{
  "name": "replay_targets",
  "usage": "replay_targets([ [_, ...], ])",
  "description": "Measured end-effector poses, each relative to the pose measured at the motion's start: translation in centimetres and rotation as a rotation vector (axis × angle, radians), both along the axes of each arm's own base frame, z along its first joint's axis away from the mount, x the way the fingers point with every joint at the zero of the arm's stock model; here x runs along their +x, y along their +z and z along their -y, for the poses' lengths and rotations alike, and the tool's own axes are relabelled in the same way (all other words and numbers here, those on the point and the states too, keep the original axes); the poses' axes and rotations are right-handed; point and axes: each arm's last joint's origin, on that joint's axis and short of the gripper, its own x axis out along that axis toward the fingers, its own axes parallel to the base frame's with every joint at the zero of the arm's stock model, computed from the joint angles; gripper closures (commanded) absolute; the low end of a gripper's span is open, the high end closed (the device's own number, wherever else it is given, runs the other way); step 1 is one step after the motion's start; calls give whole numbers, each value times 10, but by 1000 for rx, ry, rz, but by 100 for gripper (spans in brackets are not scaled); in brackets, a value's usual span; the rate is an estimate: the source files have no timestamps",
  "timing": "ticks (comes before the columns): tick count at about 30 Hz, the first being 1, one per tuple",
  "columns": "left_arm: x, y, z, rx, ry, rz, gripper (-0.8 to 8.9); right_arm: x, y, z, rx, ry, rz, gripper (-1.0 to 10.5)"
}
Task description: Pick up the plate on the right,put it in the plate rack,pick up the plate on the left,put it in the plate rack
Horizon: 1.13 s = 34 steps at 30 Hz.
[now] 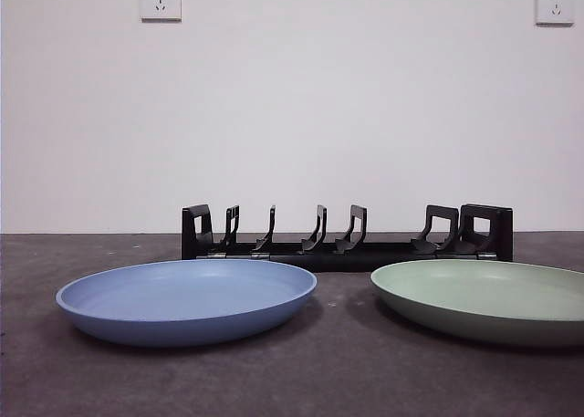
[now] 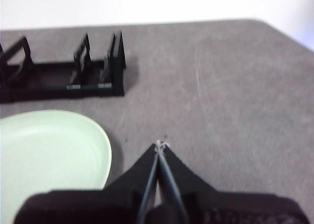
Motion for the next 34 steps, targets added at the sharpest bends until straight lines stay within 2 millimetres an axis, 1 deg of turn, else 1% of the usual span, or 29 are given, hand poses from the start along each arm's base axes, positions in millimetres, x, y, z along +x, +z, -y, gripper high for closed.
replay_targets([
  [3,0,0,0,-14,-1,2,820,1,3,0,56,-10,31,956],
  [6,0,3,1,-41,-9,14,820,2,9,0,108,-3,100,958],
  [8,-1,8,1,-54,-18,22,820,0,17,-1,126,-4,126,958],
  [12,-3,30,1,-84,-36,62,820,-2,42,-1,164,-4,174,958],
  [16,-3,54,2,-107,-63,66,820,-1,70,-2,203,46,181,958],
  [22,2,89,6,-142,-186,-36,820,6,112,-5,234,133,24,958],
  [29,13,125,10,-160,-357,-201,820,11,162,-8,189,288,-204,958],
  [34,16,150,13,-157,-447,-286,820,10,190,-10,170,346,-306,958],
])
